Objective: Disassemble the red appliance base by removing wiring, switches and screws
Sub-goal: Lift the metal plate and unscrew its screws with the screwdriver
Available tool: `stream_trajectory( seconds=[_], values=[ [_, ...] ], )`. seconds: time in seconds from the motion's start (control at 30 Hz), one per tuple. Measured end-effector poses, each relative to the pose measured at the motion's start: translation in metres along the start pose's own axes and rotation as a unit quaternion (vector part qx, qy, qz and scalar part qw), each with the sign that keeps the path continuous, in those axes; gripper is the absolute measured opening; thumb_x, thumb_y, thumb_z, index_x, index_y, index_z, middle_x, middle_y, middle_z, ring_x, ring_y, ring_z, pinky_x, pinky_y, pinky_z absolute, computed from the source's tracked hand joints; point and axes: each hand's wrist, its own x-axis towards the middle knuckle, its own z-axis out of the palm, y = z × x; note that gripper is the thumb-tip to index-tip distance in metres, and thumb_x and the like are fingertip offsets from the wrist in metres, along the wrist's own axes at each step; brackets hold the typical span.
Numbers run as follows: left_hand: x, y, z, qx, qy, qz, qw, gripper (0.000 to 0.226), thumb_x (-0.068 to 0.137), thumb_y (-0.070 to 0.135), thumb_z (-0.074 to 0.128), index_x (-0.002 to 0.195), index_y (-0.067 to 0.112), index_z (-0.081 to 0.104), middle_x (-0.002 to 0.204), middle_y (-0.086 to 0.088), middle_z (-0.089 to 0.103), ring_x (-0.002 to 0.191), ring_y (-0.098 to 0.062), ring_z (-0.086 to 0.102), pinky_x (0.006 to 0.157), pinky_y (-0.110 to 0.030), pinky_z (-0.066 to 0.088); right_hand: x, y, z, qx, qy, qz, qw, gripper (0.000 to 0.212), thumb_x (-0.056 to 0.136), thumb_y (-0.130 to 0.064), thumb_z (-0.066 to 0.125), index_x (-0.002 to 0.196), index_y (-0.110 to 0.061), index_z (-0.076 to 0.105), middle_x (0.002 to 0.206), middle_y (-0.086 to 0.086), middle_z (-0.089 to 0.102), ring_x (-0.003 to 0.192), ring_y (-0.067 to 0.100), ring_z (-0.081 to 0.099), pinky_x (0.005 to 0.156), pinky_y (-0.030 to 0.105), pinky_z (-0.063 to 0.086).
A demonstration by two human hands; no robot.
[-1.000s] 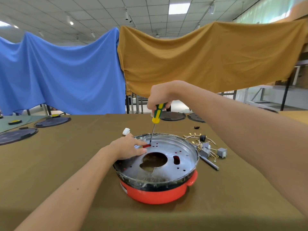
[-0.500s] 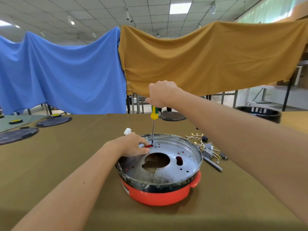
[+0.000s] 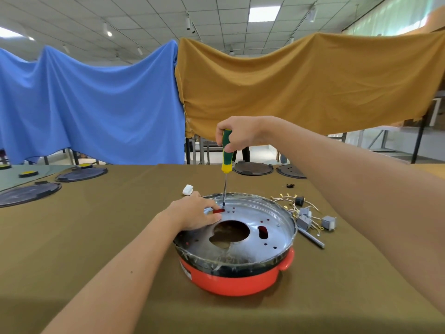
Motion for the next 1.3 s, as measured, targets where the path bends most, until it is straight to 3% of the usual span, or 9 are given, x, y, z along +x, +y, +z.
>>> stream_trajectory(
  seconds=[0.17,0.43,0.53,0.67,0.73,0.87,1.03,1.2,1.3],
  values=[
    [0.000,-0.001,0.001,-0.002,0.000,-0.001,1.000,0.047,0.092,0.067,0.041,0.136,0.050,0.047,0.131,-0.007,0.041,0.111,-0.027,0.054,0.096,-0.043,0.046,-0.002,-0.006,0.007,-0.205,0.047,0.103,0.972,0.059,0.097,-0.064,0.042,0.126,-0.013,0.047,0.094,0.003,0.055,0.078,0.022,0.058,0.069,0.040,0.047],
    [-0.001,0.000,0.000,0.000,-0.004,-0.006,1.000,0.048,0.093,0.067,0.040,0.138,0.051,0.045,0.135,-0.008,0.040,0.116,-0.030,0.052,0.098,-0.043,0.044,-0.001,-0.027,-0.001,-0.202,-0.013,0.008,0.979,0.016,0.100,-0.025,0.056,0.108,-0.014,0.046,0.088,-0.001,0.050,0.071,0.014,0.045,0.058,0.028,0.033],
    [-0.003,0.000,-0.001,-0.004,-0.003,-0.006,1.000,0.048,0.093,0.066,0.040,0.138,0.050,0.045,0.135,-0.009,0.040,0.117,-0.031,0.052,0.100,-0.045,0.043,-0.001,-0.035,0.002,-0.254,-0.023,0.010,0.967,0.029,0.092,0.002,0.045,0.118,0.001,0.058,0.097,0.008,0.052,0.069,0.018,0.040,0.058,0.027,0.033],
    [-0.003,0.001,-0.001,0.000,-0.009,-0.006,1.000,0.049,0.093,0.066,0.039,0.139,0.050,0.043,0.137,-0.009,0.039,0.118,-0.031,0.052,0.101,-0.046,0.044,0.002,-0.036,0.010,-0.295,-0.013,0.022,0.955,0.034,0.097,-0.017,0.044,0.120,0.000,0.062,0.126,0.017,0.056,0.086,0.022,0.046,0.077,0.041,0.046],
    [-0.003,0.001,-0.002,0.001,-0.011,-0.010,1.000,0.049,0.093,0.067,0.039,0.139,0.050,0.043,0.137,-0.009,0.038,0.117,-0.031,0.051,0.100,-0.045,0.044,0.000,-0.036,0.014,-0.334,-0.016,0.044,0.941,0.047,0.104,-0.043,0.039,0.126,-0.006,0.059,0.114,0.009,0.054,0.085,0.025,0.049,0.077,0.040,0.045],
    [-0.002,0.002,-0.002,0.004,-0.012,-0.013,1.000,0.049,0.092,0.068,0.038,0.138,0.051,0.043,0.137,-0.008,0.038,0.117,-0.030,0.051,0.097,-0.043,0.045,0.002,-0.031,0.026,-0.433,0.028,0.018,0.901,0.038,0.107,-0.015,0.035,0.143,-0.021,0.047,0.081,0.004,0.039,0.061,0.020,0.039,0.050,0.031,0.033],
    [-0.003,0.001,-0.001,-0.007,-0.006,-0.007,1.000,0.049,0.093,0.066,0.040,0.138,0.049,0.045,0.136,-0.009,0.039,0.114,-0.032,0.053,0.098,-0.045,0.045,0.011,-0.018,0.017,-0.254,0.050,-0.024,0.966,0.019,0.101,-0.009,0.044,0.113,-0.014,0.057,0.097,0.000,0.050,0.086,0.021,0.051,0.074,0.034,0.045],
    [-0.002,0.001,-0.001,0.003,-0.006,-0.001,1.000,0.047,0.093,0.066,0.040,0.136,0.048,0.046,0.136,-0.009,0.039,0.113,-0.030,0.053,0.096,-0.042,0.046,0.000,-0.004,0.009,-0.016,0.042,-0.029,0.999,0.031,0.088,0.006,0.056,0.112,-0.013,0.054,0.103,0.004,0.055,0.085,0.022,0.052,0.072,0.032,0.046],
    [-0.001,0.001,-0.001,0.006,-0.007,0.000,1.000,0.047,0.094,0.066,0.040,0.136,0.047,0.046,0.135,-0.009,0.040,0.110,-0.029,0.054,0.094,-0.041,0.047,-0.001,-0.004,0.009,-0.009,0.052,0.006,0.999,0.017,0.093,-0.010,0.055,0.110,-0.008,0.053,0.098,0.002,0.056,0.086,0.022,0.051,0.067,0.029,0.042]
  ],
)
